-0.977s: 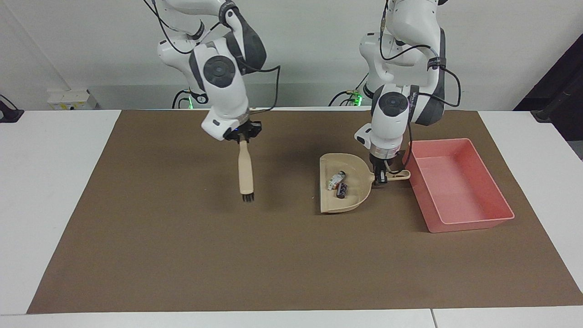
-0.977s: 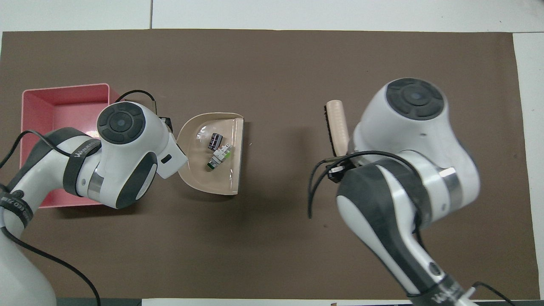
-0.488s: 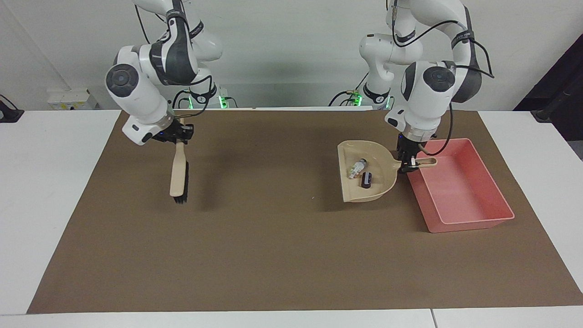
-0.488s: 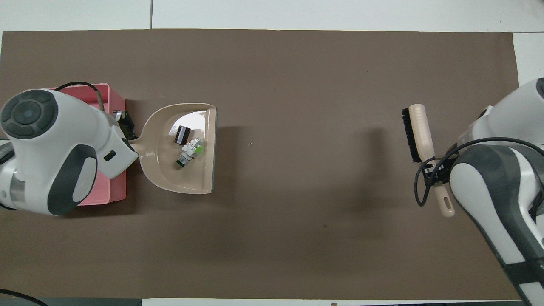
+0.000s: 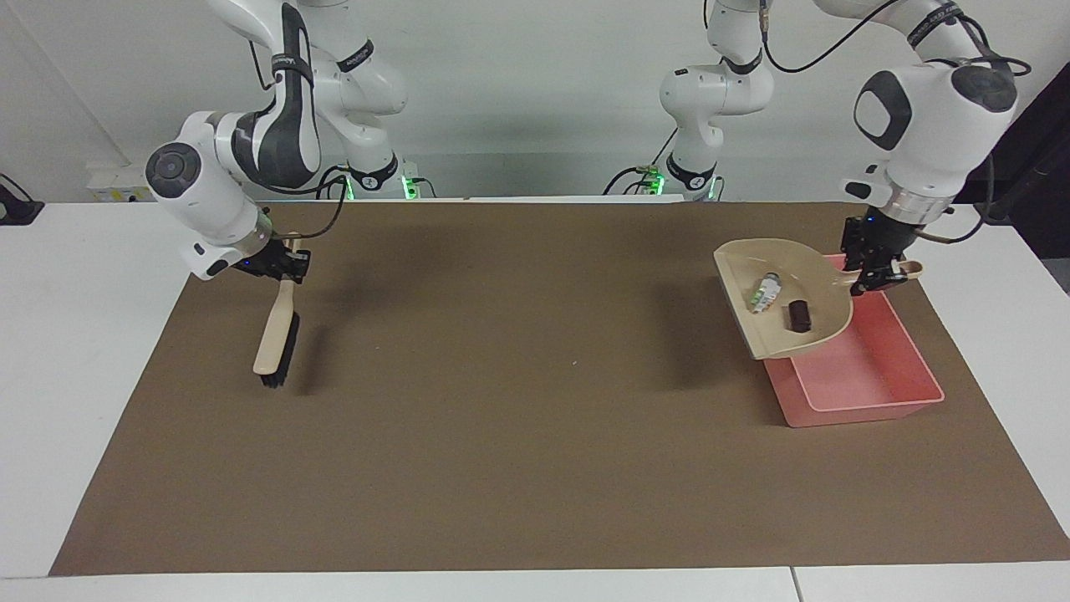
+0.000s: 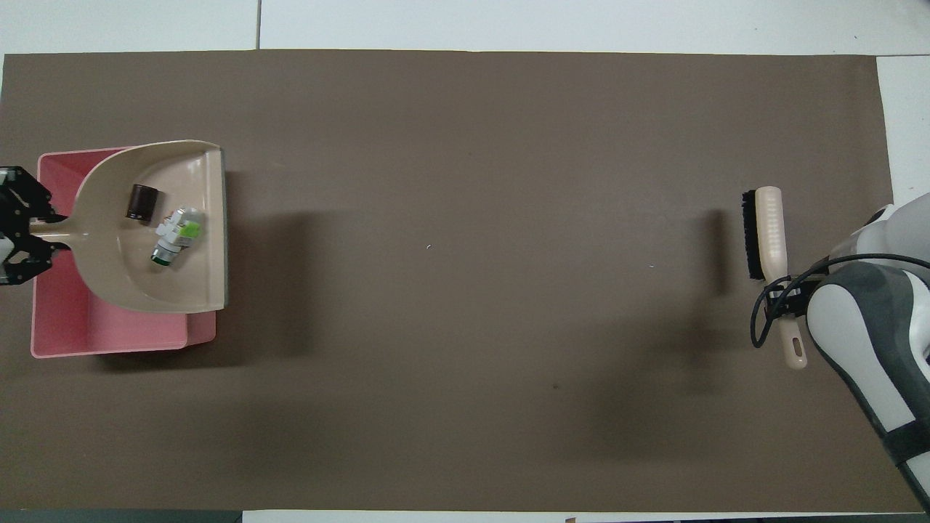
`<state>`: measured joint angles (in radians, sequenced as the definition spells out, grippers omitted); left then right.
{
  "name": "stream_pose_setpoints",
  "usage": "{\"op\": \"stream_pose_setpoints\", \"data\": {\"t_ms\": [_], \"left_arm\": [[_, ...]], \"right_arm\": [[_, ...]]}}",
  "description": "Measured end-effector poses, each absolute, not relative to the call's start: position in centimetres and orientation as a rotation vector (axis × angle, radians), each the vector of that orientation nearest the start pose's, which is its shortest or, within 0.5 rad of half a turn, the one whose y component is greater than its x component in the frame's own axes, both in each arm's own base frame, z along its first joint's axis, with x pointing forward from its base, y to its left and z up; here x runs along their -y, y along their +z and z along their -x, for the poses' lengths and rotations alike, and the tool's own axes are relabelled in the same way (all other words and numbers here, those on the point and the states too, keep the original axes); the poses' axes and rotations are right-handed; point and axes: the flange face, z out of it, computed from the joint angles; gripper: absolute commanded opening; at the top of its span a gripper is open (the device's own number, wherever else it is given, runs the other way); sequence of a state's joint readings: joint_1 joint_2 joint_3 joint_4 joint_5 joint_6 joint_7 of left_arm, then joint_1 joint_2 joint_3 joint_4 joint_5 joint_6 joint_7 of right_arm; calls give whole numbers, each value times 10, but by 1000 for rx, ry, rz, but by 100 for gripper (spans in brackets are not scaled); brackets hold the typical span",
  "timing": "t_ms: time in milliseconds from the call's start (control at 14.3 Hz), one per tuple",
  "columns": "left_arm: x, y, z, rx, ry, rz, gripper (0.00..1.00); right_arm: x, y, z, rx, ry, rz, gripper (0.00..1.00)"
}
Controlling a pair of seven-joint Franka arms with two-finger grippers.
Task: Clean e-waste and dump in bin
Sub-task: 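Tip the dustpan over the pink bin with the left gripper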
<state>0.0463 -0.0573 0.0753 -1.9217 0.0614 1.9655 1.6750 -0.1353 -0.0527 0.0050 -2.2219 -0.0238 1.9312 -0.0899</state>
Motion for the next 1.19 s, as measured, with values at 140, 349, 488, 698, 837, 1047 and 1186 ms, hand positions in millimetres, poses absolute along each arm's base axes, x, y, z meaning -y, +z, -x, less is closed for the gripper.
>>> {"op": "stream_pose_setpoints", "data": {"t_ms": [140,349,488,698,837,1047,1186], "left_arm": [[-102,526,-550,-2108,-2,2147,0],[-131,525,-553,-2061,162,2060,0],[-136,517,-557,-2062,251,1995,0],[-138,505,-564,-2072,376,1891,0],[-135,496,-567,-2082,448,1813,0],[-131,485,-567,-2084,522,1747,0],[-119,480,-567,-2073,559,1720,0]], "right_arm": [[62,370,-483,-35,379,3114,0],[62,357,-480,-35,397,3110,0],[68,347,-480,-51,422,3103,0],[73,336,-480,-18,452,3094,0],[76,336,-480,2,453,3105,13],[76,336,-480,7,453,3109,63],[76,338,-481,8,448,3112,100]]}}
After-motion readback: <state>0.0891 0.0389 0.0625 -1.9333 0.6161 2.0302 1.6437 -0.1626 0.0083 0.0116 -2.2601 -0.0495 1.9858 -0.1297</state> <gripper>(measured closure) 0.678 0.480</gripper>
